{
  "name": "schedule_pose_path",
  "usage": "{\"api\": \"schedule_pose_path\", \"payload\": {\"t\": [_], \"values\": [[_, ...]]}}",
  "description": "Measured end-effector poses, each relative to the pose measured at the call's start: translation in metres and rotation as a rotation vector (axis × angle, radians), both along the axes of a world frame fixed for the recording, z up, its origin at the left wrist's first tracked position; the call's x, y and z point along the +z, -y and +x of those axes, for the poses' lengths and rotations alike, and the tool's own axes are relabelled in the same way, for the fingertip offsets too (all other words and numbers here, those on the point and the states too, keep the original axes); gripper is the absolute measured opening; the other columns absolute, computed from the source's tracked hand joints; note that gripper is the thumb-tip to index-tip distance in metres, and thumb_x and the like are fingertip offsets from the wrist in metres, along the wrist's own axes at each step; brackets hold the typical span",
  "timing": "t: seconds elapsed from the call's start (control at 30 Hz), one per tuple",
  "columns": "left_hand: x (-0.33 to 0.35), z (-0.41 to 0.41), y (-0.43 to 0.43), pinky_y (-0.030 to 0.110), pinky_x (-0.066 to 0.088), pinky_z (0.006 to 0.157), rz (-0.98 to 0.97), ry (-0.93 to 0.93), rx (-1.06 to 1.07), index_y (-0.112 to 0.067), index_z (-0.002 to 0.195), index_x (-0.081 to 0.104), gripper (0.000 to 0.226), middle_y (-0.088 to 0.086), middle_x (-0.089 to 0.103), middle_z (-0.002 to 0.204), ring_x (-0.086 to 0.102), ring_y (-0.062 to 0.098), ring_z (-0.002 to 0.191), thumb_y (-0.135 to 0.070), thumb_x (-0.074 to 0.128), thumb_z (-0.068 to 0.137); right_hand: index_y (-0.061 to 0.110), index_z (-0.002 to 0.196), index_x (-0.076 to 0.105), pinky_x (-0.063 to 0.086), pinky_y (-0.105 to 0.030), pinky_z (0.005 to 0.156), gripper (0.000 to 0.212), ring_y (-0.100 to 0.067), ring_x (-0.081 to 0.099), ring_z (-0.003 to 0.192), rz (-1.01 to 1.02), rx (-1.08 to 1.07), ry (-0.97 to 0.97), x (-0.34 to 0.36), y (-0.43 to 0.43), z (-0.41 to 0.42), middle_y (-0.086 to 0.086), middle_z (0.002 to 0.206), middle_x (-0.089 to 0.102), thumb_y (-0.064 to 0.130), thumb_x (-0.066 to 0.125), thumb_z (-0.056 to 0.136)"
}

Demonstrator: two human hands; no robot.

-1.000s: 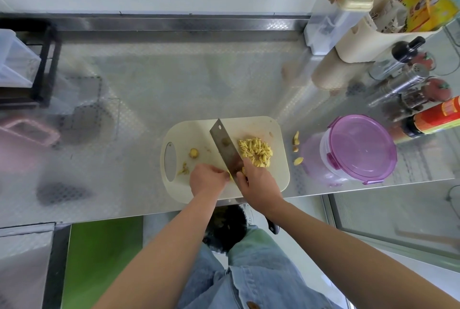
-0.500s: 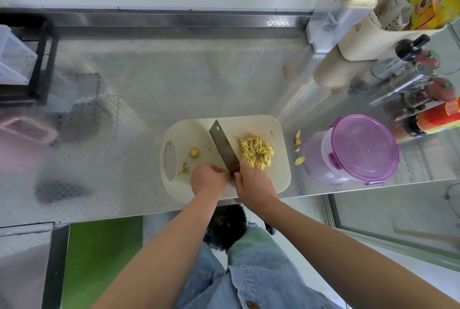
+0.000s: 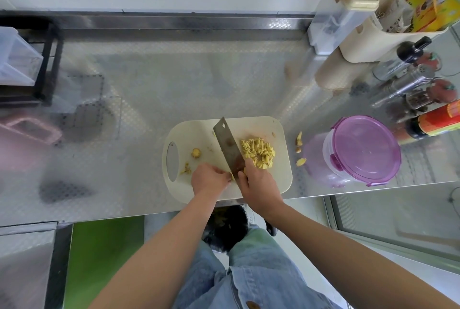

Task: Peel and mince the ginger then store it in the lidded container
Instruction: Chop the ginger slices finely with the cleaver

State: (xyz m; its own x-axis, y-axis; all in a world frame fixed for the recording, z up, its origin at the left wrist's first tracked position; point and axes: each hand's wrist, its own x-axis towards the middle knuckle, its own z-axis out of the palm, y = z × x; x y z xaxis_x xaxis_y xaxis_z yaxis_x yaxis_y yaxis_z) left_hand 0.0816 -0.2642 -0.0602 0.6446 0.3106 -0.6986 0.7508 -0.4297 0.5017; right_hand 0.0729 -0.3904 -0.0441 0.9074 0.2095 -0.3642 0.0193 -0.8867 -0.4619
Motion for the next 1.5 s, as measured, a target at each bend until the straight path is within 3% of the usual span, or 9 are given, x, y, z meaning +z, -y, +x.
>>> {"api": "schedule_pose_path", "payload": {"t": [0.2,0.67,0.8,0.93,1.03,1.17,1.27,1.33,1.5], "values": [[0.001,0.000,0.000,0.023,0.037,0.050,0.022,0.020,-0.028,-0.016,0.052,0.065,0.022,0.001,0.060,0.052,0.051,0.018,0.049,-0.022,0.070,0.072,0.012,0.110,0.040,0.035,-0.033,0.055,0.017,-0.028,0.052,0.065,-0.006,0.011,-0.021,0.002,-0.003,-0.001,-0.009,0.075,0.055,0.025,0.036,0.101],[-0.005,0.002,0.000,0.024,0.029,0.043,0.059,0.039,-0.070,-0.014,0.052,0.066,0.024,0.000,0.056,0.048,0.049,0.017,0.046,-0.025,0.069,0.073,0.015,0.096,0.033,0.033,-0.032,0.058,0.009,-0.025,0.047,0.066,-0.042,0.028,-0.070,0.007,-0.010,0.003,-0.005,0.074,0.049,0.022,0.035,0.102],[-0.005,0.002,0.001,0.024,0.028,0.041,0.071,0.035,-0.076,-0.012,0.052,0.066,0.025,0.002,0.053,0.047,0.046,0.019,0.045,-0.025,0.069,0.073,0.012,0.102,0.037,0.034,-0.033,0.058,0.011,-0.025,0.047,0.066,-0.048,0.019,-0.057,0.004,-0.011,0.002,-0.003,0.074,0.047,0.023,0.035,0.102],[-0.004,0.001,0.001,0.023,0.035,0.045,0.066,0.024,-0.065,-0.014,0.055,0.067,0.022,0.000,0.060,0.052,0.054,0.019,0.051,-0.025,0.070,0.073,0.009,0.111,0.040,0.035,-0.033,0.059,0.018,-0.027,0.047,0.067,-0.039,-0.027,-0.043,0.000,-0.008,0.004,-0.006,0.077,0.050,0.024,0.035,0.102],[-0.005,-0.001,0.001,0.025,0.047,0.057,0.029,0.041,-0.038,-0.014,0.061,0.072,0.018,0.000,0.069,0.062,0.066,0.020,0.064,-0.023,0.071,0.076,0.007,0.108,0.043,0.037,-0.034,0.054,0.018,-0.027,0.050,0.063,-0.015,-0.113,-0.014,-0.001,-0.005,0.013,-0.007,0.073,0.053,0.022,0.037,0.102],[-0.004,-0.006,-0.002,0.033,0.053,0.064,-0.007,0.101,-0.020,-0.017,0.054,0.069,0.027,0.002,0.070,0.060,0.067,0.023,0.063,-0.022,0.063,0.081,0.006,0.109,0.044,0.039,-0.035,0.050,0.019,-0.027,0.052,0.059,0.063,-0.104,-0.007,0.003,-0.001,0.015,-0.004,0.064,0.050,0.022,0.040,0.101],[0.003,-0.006,-0.008,0.027,0.045,0.056,0.090,0.204,0.011,-0.020,0.059,0.068,0.030,-0.001,0.070,0.064,0.062,0.019,0.063,-0.023,0.057,0.087,0.008,0.115,0.045,0.035,-0.031,0.052,0.022,-0.023,0.049,0.058,0.097,-0.050,-0.016,0.005,-0.007,0.007,0.001,0.062,0.045,0.023,0.039,0.101],[0.008,-0.005,-0.012,0.025,0.038,0.051,0.173,0.275,0.034,-0.018,0.065,0.066,0.027,-0.004,0.067,0.066,0.059,0.018,0.064,-0.025,0.055,0.090,0.008,0.109,0.045,0.037,-0.031,0.053,0.018,-0.022,0.048,0.057,0.092,-0.026,-0.035,0.002,-0.009,0.001,-0.001,0.064,0.046,0.023,0.039,0.101],[0.010,-0.005,-0.029,0.026,0.031,0.054,0.356,0.359,0.118,-0.017,0.079,0.063,0.022,-0.003,0.063,0.074,0.053,0.016,0.065,-0.030,0.052,0.093,0.007,0.113,0.044,0.036,-0.031,0.053,0.020,-0.025,0.051,0.060,0.042,-0.126,-0.020,-0.002,0.000,0.005,-0.004,0.066,0.049,0.021,0.038,0.101]]}}
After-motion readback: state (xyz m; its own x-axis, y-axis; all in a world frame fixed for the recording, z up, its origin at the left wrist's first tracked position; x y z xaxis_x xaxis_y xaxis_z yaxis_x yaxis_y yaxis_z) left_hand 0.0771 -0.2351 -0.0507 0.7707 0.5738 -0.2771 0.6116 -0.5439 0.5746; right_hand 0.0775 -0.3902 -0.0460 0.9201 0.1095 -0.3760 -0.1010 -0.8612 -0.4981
